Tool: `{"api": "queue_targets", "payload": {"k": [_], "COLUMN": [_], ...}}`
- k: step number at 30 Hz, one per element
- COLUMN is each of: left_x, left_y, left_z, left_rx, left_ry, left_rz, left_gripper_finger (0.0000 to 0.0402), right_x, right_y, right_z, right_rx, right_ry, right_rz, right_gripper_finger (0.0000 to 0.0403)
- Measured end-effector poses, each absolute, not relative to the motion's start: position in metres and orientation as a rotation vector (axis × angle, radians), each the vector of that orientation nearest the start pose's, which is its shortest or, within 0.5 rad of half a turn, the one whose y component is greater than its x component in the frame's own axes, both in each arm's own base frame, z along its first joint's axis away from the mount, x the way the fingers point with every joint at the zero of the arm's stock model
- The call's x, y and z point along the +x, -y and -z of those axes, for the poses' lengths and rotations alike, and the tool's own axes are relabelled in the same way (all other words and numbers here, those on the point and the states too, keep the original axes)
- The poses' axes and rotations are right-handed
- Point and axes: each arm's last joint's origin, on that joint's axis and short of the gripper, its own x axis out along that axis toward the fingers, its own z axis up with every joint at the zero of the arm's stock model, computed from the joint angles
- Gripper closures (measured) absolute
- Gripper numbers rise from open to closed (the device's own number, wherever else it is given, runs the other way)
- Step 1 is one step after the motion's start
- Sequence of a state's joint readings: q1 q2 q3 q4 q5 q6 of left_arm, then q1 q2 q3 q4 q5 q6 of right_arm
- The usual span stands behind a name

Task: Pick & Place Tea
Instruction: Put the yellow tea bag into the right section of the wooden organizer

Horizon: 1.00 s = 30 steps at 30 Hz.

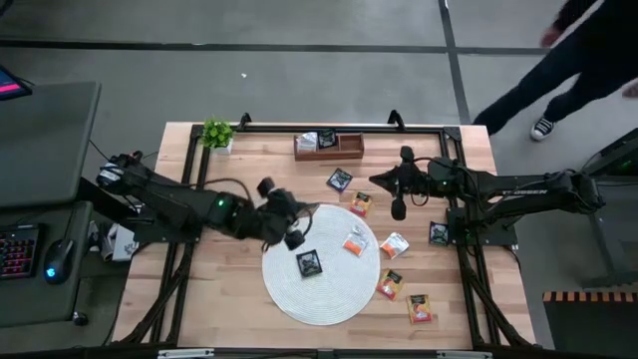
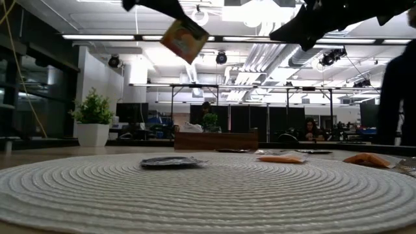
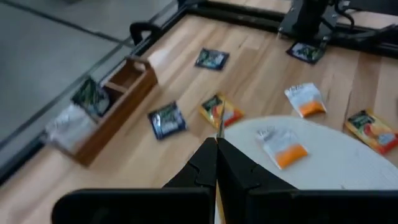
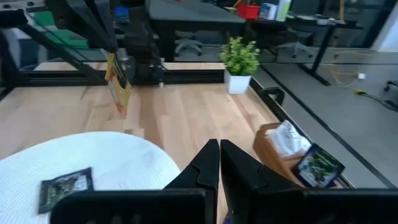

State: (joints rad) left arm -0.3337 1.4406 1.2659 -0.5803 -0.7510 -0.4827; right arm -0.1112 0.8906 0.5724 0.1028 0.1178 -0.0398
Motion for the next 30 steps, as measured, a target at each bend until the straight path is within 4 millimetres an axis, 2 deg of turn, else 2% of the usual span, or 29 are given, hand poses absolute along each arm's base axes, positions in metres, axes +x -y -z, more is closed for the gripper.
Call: {"api": "queue_targets", "payload": {"k": [6, 18, 24, 30], "left_x": [0.304, 0.316, 0.321, 0.325], "left_y": [0.059, 0.023, 0.010, 0.000], "left_z": [-0.337, -0.347, -0.354, -0.351], "left_rx": [-0.080, -0.122, -0.136, -0.153], "left_ry": [-0.454, -0.347, -0.283, -0.286], "left_rz": [-0.426, -0.457, -0.429, -0.407], "left_gripper_finger": [0.0401, 0.0402, 0.0402, 0.0402], "right_x": [0.198, 0.198, 0.199, 0.200], "right_y": [0.026, 0.025, 0.026, 0.026], "right_z": [-0.269, -0.270, -0.274, -0.278], "right_rx": [0.000, 0.253, 0.259, 0.223], "right_ry": [-0.209, -0.168, -0.124, -0.092], "right_rz": [0.242, 0.248, 0.253, 0.244], "right_gripper_finger": [0.0391, 0.0391, 0.0391, 0.0391]}}
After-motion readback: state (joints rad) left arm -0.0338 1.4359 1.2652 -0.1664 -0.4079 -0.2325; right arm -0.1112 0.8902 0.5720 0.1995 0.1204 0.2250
